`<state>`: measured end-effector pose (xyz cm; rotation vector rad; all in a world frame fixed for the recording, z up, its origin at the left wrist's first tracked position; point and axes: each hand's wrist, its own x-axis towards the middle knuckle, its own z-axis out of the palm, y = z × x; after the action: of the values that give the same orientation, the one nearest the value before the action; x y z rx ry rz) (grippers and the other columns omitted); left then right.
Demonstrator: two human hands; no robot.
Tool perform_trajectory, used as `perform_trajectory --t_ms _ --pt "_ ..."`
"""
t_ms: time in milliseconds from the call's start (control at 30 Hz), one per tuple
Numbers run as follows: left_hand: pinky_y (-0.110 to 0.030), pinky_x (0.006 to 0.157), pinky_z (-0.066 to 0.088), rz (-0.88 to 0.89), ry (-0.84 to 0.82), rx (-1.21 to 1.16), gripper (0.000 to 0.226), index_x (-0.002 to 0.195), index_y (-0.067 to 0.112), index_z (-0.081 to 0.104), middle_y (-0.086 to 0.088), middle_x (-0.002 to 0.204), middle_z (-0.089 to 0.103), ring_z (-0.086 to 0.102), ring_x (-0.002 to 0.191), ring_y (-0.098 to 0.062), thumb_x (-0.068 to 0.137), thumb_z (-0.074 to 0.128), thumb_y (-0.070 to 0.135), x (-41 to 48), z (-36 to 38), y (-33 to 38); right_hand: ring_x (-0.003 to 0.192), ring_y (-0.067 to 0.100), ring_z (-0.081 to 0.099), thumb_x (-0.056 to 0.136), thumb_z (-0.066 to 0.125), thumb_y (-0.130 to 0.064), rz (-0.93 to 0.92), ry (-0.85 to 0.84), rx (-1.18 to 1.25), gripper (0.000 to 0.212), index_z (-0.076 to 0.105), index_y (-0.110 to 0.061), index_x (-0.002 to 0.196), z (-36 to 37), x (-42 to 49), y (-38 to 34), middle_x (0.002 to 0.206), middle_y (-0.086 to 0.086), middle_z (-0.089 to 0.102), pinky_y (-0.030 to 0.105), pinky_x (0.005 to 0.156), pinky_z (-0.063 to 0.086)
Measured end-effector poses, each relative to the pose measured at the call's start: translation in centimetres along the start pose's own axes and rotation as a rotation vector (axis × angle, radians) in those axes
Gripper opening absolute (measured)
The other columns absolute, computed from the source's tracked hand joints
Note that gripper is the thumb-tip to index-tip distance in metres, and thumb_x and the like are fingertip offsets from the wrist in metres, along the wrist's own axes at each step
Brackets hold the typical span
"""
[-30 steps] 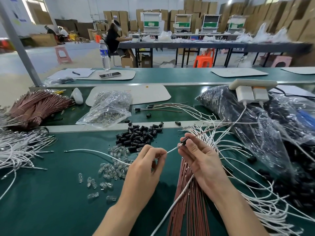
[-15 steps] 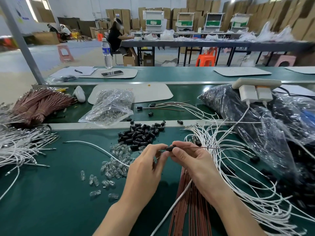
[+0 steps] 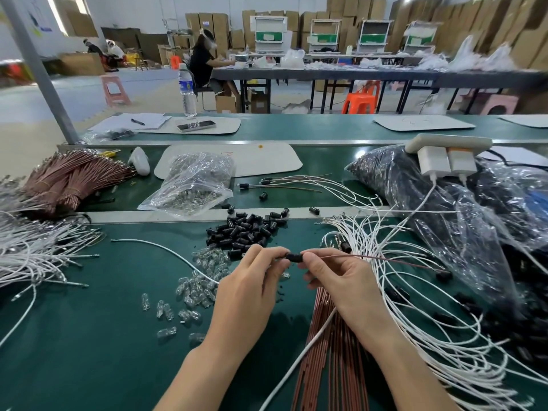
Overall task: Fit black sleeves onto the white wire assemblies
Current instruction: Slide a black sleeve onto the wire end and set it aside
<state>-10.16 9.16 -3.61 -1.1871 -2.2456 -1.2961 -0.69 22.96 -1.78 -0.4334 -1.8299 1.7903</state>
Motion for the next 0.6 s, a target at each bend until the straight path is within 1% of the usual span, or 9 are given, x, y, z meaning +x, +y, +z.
perform_trajectory --t_ms 100,200,300,367,467,600 --pt "-0.035 0.059 0.051 0.012 -0.001 0.004 0.02 0.115 0.028 0.063 0.017 0.099 0.057 0.06 0.074 -0.01 0.104 0.049 0.036 0.0 0.0 -0.1 0.073 0.013 0.073 0.08 0.072 -0.039 0.001 -0.002 0.0 0.021 0.081 -0.022 0.087 -0.1 0.0 0.2 0.084 0.002 0.079 0.019 0.065 0.055" --pt "-0.037 0.058 0.051 0.02 0.002 0.007 0.02 0.113 0.027 0.064 0.016 0.098 0.056 0.059 0.072 -0.009 0.104 0.049 0.036 0.0 0.0 -0.1 0.074 0.014 0.074 0.08 0.073 -0.039 0.007 -0.006 0.0 0.017 0.081 -0.025 0.087 -0.1 0.1 0.2 0.083 0.003 0.079 0.019 0.066 0.056" --pt "-0.038 0.058 0.052 0.018 0.005 -0.001 0.019 0.112 0.025 0.065 0.016 0.096 0.056 0.06 0.072 -0.009 0.104 0.051 0.034 0.0 0.0 -0.1 0.075 0.014 0.074 0.089 0.074 -0.026 0.008 -0.001 -0.003 0.007 0.081 -0.026 0.087 -0.2 0.2 0.4 0.082 0.003 0.079 0.019 0.067 0.056" --pt "-0.039 0.057 0.051 0.02 0.002 -0.002 0.018 0.112 0.023 0.066 0.015 0.095 0.056 0.06 0.071 -0.011 0.103 0.053 0.032 0.0 0.0 -0.1 0.075 0.015 0.075 0.091 0.073 -0.021 0.002 0.01 -0.022 0.011 0.08 -0.029 0.088 -0.2 0.3 0.6 0.081 0.002 0.078 0.019 0.067 0.057" --pt "-0.038 0.055 0.05 0.023 -0.003 0.005 0.018 0.111 0.021 0.067 0.016 0.093 0.053 0.058 0.069 -0.011 0.102 0.054 0.031 0.0 0.0 0.0 0.075 0.015 0.075 0.092 0.072 -0.024 -0.012 0.014 -0.054 0.011 0.079 -0.032 0.089 -0.2 0.3 0.8 0.08 0.001 0.078 0.019 0.069 0.057" --pt "-0.037 0.055 0.051 0.023 -0.013 0.028 0.02 0.111 0.022 0.066 0.017 0.094 0.052 0.058 0.069 -0.01 0.102 0.052 0.033 0.0 -0.1 -0.1 0.078 0.015 0.075 0.093 0.07 -0.03 -0.018 -0.005 -0.089 0.011 0.077 -0.038 0.091 -0.2 0.4 1.2 0.082 -0.001 0.078 0.022 0.073 0.059"
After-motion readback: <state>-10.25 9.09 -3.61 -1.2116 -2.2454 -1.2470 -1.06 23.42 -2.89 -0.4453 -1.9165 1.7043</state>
